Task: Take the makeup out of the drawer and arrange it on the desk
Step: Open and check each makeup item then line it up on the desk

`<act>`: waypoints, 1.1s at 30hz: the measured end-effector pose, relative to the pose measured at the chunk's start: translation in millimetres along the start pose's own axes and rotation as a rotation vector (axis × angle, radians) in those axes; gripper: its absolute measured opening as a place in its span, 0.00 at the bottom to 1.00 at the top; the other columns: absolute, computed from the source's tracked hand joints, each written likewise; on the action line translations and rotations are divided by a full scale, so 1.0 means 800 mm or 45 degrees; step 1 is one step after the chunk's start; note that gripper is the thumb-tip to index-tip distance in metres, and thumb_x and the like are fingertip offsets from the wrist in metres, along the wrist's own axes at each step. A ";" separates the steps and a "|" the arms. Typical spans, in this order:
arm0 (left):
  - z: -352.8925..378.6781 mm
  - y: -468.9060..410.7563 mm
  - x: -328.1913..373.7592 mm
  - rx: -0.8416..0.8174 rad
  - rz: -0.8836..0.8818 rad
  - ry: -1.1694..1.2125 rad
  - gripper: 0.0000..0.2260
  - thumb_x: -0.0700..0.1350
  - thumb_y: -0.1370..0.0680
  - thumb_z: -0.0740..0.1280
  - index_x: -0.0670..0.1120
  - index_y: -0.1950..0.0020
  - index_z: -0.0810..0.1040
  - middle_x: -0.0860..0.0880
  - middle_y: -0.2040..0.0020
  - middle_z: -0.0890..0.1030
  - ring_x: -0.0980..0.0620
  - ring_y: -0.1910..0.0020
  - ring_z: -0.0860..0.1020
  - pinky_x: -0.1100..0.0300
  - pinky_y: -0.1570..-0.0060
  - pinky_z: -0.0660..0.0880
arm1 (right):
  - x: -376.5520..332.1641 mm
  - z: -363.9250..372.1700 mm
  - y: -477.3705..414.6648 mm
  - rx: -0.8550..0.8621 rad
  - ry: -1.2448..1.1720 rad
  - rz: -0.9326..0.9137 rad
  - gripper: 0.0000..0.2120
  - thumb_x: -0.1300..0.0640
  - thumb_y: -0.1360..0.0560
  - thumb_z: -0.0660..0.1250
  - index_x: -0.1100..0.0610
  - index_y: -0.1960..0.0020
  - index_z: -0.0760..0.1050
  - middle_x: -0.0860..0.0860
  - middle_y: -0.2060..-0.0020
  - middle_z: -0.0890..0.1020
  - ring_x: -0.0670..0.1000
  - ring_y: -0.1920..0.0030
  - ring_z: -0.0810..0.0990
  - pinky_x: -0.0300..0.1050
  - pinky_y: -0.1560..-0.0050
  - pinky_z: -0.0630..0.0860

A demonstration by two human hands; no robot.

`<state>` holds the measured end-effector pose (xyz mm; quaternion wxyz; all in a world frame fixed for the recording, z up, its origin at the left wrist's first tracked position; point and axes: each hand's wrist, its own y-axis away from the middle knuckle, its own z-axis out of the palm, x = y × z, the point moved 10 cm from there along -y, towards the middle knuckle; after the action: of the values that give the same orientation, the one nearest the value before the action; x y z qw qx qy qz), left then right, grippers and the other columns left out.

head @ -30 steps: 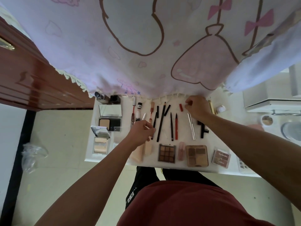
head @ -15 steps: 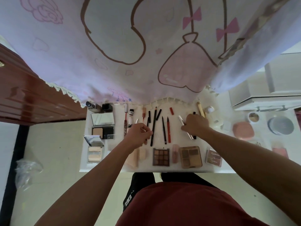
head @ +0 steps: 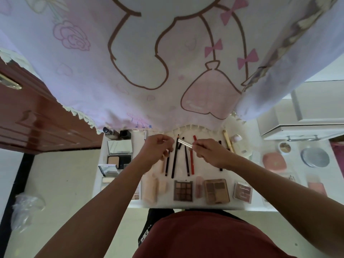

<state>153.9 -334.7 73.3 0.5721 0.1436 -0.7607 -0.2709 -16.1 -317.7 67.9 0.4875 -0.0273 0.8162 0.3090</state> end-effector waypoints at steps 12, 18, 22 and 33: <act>0.022 0.012 0.037 -0.160 0.136 0.089 0.05 0.38 0.23 0.68 0.36 0.51 0.81 0.45 0.66 0.80 0.56 0.73 0.74 0.65 0.71 0.72 | -0.022 -0.002 0.018 -0.040 -0.196 -0.024 0.15 0.51 0.17 0.58 0.57 0.49 0.81 0.49 0.74 0.67 0.44 0.75 0.63 0.36 0.72 0.63; 0.017 0.014 0.036 -0.126 0.159 0.116 0.04 0.37 0.23 0.68 0.39 0.55 0.82 0.49 0.69 0.80 0.57 0.73 0.74 0.66 0.71 0.72 | -0.033 -0.003 0.015 0.034 -0.076 -0.080 0.14 0.52 0.17 0.59 0.58 0.47 0.81 0.47 0.75 0.66 0.42 0.76 0.62 0.34 0.72 0.62; 0.013 0.012 0.028 -0.122 0.136 0.091 0.03 0.37 0.23 0.68 0.41 0.55 0.82 0.49 0.68 0.81 0.57 0.72 0.75 0.65 0.69 0.73 | -0.037 0.004 0.010 -0.062 0.139 -0.077 0.15 0.51 0.17 0.58 0.56 0.51 0.79 0.49 0.72 0.71 0.46 0.72 0.66 0.38 0.68 0.66; 0.010 0.010 0.030 -0.137 0.131 0.125 0.04 0.37 0.22 0.68 0.38 0.54 0.82 0.46 0.67 0.79 0.55 0.72 0.74 0.64 0.71 0.71 | -0.057 0.000 0.014 0.082 0.528 -0.197 0.14 0.48 0.17 0.56 0.57 0.49 0.75 0.49 0.69 0.73 0.45 0.72 0.67 0.39 0.70 0.65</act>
<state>140.0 -338.9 95.8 0.6289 0.0865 -0.7223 -0.2744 3.7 -320.6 110.0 0.3321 -0.1372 0.9039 0.2320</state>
